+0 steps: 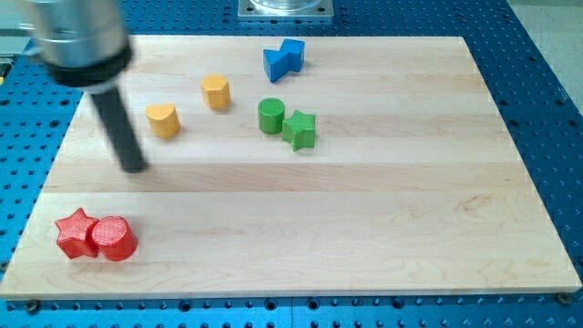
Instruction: Move the red circle into the red star
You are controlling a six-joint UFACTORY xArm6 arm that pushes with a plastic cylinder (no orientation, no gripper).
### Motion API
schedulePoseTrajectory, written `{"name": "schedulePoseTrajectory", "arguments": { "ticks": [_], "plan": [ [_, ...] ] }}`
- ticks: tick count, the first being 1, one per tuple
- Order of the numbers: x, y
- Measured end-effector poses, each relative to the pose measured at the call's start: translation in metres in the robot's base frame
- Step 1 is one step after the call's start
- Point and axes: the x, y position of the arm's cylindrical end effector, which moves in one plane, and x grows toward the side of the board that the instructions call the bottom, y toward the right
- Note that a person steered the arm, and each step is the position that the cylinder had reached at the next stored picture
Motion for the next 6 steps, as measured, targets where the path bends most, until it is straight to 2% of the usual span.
{"name": "schedulePoseTrajectory", "arguments": {
  "ticks": [1,2,3,4,5,6],
  "plan": [
    [-0.055,0.050],
    [-0.086,0.128],
    [0.018,0.151],
    [0.105,0.115],
    [0.126,0.052],
    [0.164,0.055]
  ]
}}
